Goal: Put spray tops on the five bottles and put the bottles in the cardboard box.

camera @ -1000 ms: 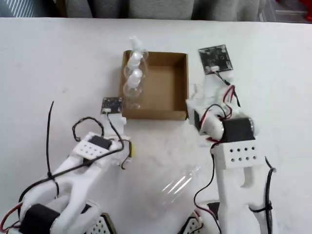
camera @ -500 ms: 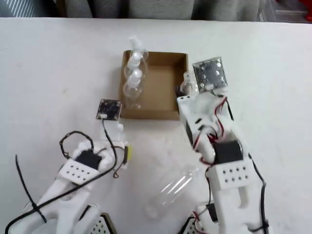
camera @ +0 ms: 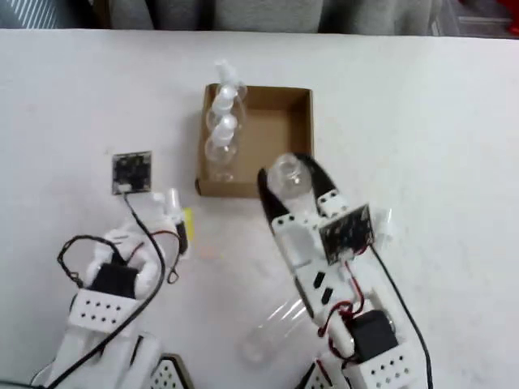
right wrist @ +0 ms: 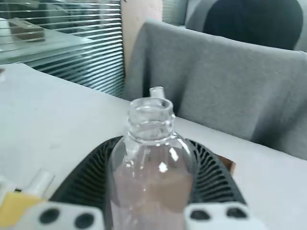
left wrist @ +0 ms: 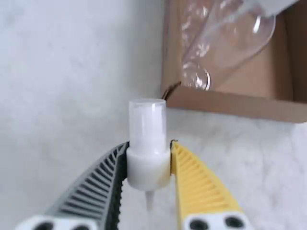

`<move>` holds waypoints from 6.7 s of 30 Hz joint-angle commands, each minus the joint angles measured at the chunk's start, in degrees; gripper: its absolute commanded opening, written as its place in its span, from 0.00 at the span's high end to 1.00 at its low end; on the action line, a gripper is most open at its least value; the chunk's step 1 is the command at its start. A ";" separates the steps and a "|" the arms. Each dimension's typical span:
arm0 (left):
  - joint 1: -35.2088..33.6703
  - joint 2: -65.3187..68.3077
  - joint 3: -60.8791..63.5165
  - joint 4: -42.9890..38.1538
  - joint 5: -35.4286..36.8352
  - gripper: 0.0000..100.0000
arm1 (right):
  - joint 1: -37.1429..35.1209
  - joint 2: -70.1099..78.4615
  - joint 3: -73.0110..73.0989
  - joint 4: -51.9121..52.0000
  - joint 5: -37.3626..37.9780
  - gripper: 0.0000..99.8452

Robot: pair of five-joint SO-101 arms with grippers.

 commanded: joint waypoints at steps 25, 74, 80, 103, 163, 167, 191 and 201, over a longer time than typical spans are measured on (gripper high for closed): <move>11.56 7.69 -62.86 -17.76 0.18 0.98 | -13.05 -12.35 18.64 -4.97 -10.90 0.98; 22.55 -11.74 -19.52 -39.03 0.18 0.98 | -13.05 -12.35 18.64 -1.80 -10.99 0.98; 22.55 -11.74 -20.04 -38.68 0.18 0.98 | -13.05 -12.35 18.64 -1.80 -10.99 0.98; 23.08 -35.74 3.16 -25.67 0.09 0.98 | -12.70 -12.35 18.64 -1.89 -10.99 0.98; 28.97 -32.57 8.35 -14.51 -0.35 0.98 | -8.92 -12.44 18.20 -1.80 -6.51 0.98; 28.88 -32.57 8.44 -14.51 -0.35 0.98 | -8.13 -12.44 18.20 -2.33 -6.51 0.98; 28.62 -32.57 8.97 -14.15 0.00 0.52 | -8.31 -12.35 18.46 -1.89 -6.51 0.98; 28.62 -32.57 4.57 -14.07 0.00 0.53 | -8.31 -12.35 18.55 -1.89 -6.51 0.98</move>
